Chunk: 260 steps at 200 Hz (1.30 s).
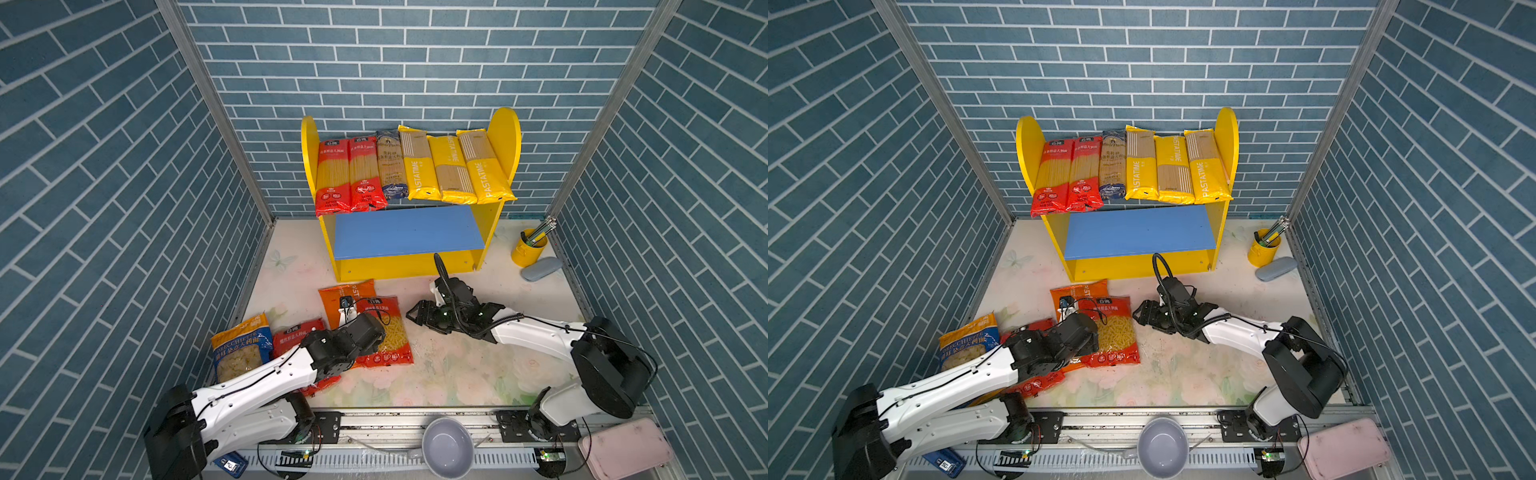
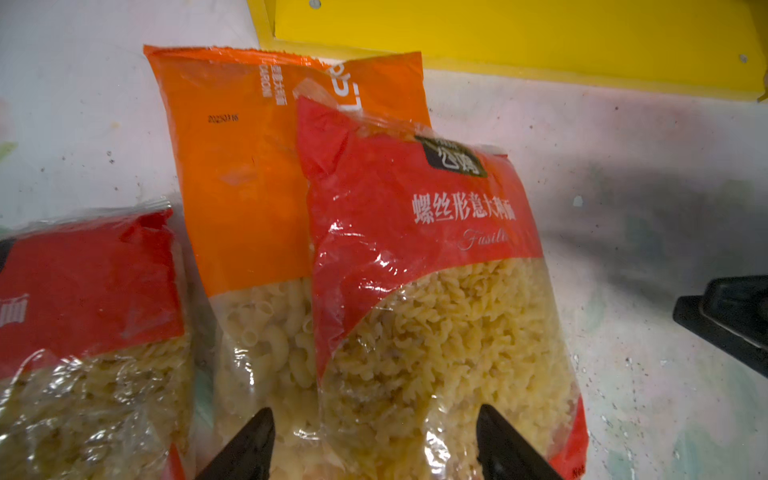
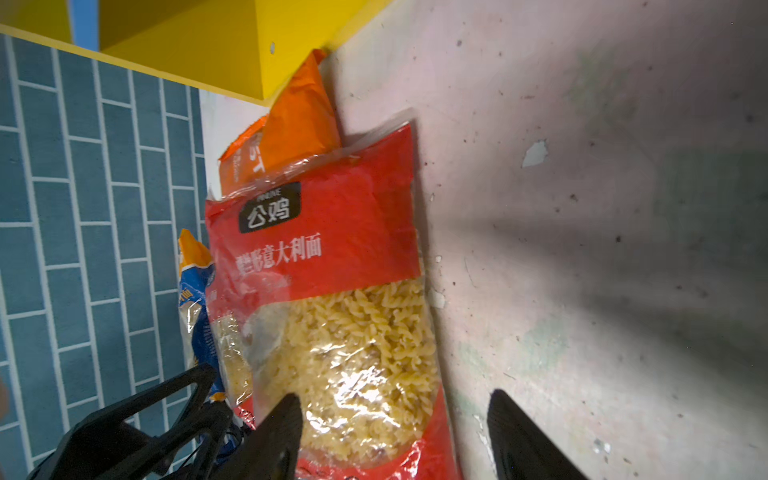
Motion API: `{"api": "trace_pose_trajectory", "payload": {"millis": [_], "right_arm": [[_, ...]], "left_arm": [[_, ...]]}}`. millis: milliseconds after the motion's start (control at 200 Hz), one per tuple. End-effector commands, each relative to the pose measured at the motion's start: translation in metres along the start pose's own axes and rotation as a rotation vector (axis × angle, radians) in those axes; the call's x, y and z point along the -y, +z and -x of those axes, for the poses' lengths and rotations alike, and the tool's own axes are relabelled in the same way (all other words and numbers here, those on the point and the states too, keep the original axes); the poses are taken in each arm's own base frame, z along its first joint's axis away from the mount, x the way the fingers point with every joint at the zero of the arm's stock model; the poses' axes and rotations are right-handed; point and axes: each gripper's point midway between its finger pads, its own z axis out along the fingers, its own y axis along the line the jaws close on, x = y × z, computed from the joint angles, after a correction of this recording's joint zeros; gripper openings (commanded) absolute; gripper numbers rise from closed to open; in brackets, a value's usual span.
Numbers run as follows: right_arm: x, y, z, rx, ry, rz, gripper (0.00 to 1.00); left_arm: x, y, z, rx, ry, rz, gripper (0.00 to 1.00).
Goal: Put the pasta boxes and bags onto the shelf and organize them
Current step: 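Lower both grippers onto the red fusilli bag on the table, then grasp the red fusilli bag with both grippers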
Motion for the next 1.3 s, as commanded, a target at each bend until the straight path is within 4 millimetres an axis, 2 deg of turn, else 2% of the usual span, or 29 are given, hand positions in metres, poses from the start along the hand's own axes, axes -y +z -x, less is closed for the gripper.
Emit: {"api": "trace_pose_trajectory", "payload": {"millis": [0, 200, 465, 650, 1055, 1295], "right_arm": [[-0.009, 0.010, 0.002, -0.005, 0.001, 0.042, 0.72], [-0.001, 0.029, -0.004, -0.044, 0.042, 0.047, 0.70], [-0.012, 0.044, -0.009, -0.102, 0.059, 0.122, 0.65], [-0.025, 0.046, -0.009, -0.118, 0.071, 0.193, 0.53], [-0.032, 0.044, -0.007, -0.117, 0.071, 0.208, 0.24], [-0.026, 0.041, -0.006, -0.090, 0.091, 0.198, 0.16]], "left_arm": [[0.005, 0.005, -0.003, -0.007, -0.025, -0.027, 0.78], [0.015, 0.010, -0.004, -0.008, -0.031, -0.066, 0.81], [0.025, 0.016, -0.007, -0.016, -0.048, -0.111, 0.81], [0.033, 0.016, -0.005, -0.014, -0.048, -0.134, 0.80], [0.038, 0.015, 0.000, 0.009, -0.052, -0.165, 0.79], [0.042, 0.012, 0.003, 0.009, -0.021, -0.167, 0.79]]}}
